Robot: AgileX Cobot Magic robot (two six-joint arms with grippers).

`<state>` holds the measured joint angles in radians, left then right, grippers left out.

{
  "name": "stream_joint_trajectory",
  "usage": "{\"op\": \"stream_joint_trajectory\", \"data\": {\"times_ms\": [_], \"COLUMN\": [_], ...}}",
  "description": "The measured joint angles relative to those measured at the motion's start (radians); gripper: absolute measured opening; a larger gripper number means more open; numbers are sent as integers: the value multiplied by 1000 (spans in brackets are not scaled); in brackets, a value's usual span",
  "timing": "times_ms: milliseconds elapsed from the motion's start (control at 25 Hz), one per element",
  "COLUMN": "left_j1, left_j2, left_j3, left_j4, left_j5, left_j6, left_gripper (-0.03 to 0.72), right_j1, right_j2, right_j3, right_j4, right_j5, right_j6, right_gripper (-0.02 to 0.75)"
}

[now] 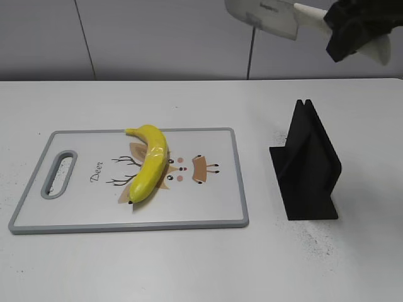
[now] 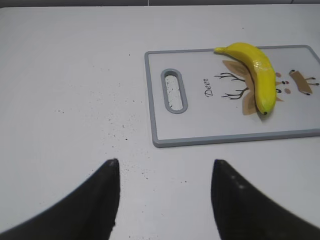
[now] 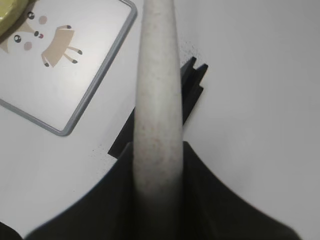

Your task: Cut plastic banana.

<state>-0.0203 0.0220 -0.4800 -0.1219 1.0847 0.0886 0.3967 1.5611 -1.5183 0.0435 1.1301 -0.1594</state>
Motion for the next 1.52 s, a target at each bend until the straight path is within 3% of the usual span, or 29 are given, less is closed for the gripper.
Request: {"op": "stream_joint_trajectory", "data": {"times_ms": [200, 360, 560, 800, 960, 1320, 1520], "left_j1": [0, 0, 0, -3, -49, -219, -254], "left_j2": [97, 254, 532, 871, 1067, 1432, 1553], "left_j3": [-27, -66, -159, -324, -442, -669, -720], "left_j4": [-1, -25, -123, -361, -497, -491, -428], "left_j5": [-127, -250, -286, -291, -274, -230, -234], "left_j6": [45, 146, 476, 945, 1242, 1400, 1410], "left_gripper": [626, 641, 638, 626, 618, 594, 593], "right_j1": [0, 0, 0, 1, 1, 1, 1], "right_j2": [26, 81, 144, 196, 227, 265, 273], "right_j3": [-1, -1, -2, -4, -4, -6, -7], "right_j4": [66, 104, 160, 205, 225, 398, 408], "right_j5": [-72, -85, -83, -61, -61, -64, -68], "right_j6": [-240, -396, -620, -885, -991, -1145, -1164], "right_gripper": [161, 161, 161, 161, 161, 161, 161]}}
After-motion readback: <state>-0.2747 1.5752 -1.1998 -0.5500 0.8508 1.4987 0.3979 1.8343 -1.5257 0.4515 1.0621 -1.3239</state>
